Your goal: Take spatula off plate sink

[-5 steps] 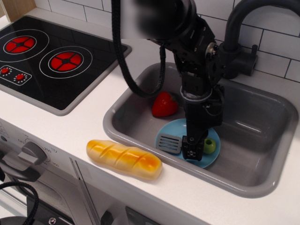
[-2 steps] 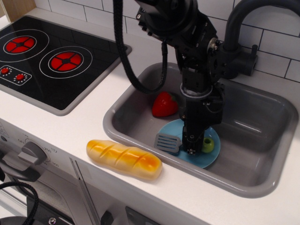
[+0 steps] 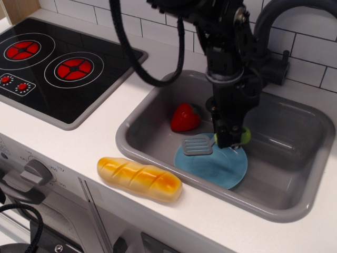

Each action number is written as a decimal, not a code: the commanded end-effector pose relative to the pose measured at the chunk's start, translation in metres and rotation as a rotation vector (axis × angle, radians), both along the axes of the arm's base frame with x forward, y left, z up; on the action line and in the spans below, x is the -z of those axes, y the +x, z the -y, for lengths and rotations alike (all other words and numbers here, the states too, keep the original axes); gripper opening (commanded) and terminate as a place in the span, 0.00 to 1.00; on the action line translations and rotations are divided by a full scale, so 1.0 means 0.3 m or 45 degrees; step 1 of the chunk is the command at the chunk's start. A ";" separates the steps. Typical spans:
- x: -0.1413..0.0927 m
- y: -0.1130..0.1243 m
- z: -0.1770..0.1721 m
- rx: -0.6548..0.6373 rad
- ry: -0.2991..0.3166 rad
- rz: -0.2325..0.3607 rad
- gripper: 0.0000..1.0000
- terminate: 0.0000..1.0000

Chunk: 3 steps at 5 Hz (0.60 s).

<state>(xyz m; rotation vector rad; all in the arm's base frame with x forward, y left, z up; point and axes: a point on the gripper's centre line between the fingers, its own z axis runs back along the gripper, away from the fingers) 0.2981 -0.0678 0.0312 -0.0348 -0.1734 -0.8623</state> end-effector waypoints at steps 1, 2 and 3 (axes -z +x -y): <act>-0.071 0.075 0.097 -0.588 -0.141 0.154 0.00 0.00; -0.059 0.073 0.130 -0.910 -0.239 0.185 0.00 0.00; -0.039 0.068 0.158 -1.228 -0.267 0.222 0.00 0.00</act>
